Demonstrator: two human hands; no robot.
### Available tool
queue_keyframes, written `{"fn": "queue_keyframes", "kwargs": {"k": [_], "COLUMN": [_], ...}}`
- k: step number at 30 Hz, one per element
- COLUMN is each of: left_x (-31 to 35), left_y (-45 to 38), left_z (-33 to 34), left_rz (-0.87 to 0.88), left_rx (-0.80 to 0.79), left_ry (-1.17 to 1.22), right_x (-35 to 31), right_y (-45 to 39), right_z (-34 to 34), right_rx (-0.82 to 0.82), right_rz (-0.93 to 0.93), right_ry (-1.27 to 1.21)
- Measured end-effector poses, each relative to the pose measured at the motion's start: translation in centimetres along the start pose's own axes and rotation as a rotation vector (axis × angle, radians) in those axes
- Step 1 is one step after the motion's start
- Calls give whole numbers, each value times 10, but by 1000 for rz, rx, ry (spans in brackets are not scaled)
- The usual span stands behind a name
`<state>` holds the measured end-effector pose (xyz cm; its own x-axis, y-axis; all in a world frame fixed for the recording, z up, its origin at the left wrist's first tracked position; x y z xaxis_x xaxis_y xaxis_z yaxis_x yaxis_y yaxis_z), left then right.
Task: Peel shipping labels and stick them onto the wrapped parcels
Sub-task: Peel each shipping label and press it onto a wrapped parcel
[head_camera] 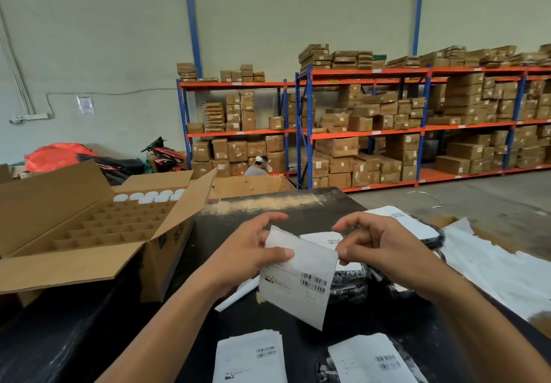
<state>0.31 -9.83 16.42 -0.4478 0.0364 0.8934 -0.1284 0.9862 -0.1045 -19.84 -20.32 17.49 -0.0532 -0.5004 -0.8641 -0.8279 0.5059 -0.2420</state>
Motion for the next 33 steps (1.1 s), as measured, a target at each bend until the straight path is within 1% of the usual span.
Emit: {"fn": "queue_keyframes", "kwargs": {"k": [4,6,8,10,11,12,14,16,18,28,33], "left_x": [-1,-1,-1,0,1,3,5,6,7,3,1], "left_y": [-1,-3,-9,-11,-10,-9,-7,-5,-4,1,1], "left_z": [0,2,6,14,19,23,33,40,43,47,49], "left_rz": [-16,-18,-14,-3,28,79,160,188,203,281,290], "left_rx": [-4,32,159,351,419,444,398,332,309,337,364], "left_ry": [-7,16,-6,-85,-102,-90,-44,-3,25,-146,-152], "right_x": [2,3,4,7,8,8,9,10,9,8,10], "right_y": [0,0,-3,-7,-10,-11,-14,-15,-16,-17,-17], "right_z": [3,6,11,17,21,24,29,33,36,40,41], "right_rx": [-7,20,90,169,201,230,277,297,308,287,281], "right_rz": [-10,-25,-38,-46,-50,-55,-71,-85,-98,-80,-77], "right_ry": [-20,-86,-171,-235,-257,-275,-300,-300,-286,-183,-167]}}
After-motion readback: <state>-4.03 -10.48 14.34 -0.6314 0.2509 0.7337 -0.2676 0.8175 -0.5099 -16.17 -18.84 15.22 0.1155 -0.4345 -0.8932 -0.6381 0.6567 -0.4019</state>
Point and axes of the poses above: each hand's wrist, its own y-axis away from the middle knuckle, its own z-axis out of the palm, x = y × z, the point moved 1 cm from there along -y, towards the middle knuckle, and after that the axes turned 8 degrees about -x, right-handed, at the moved point
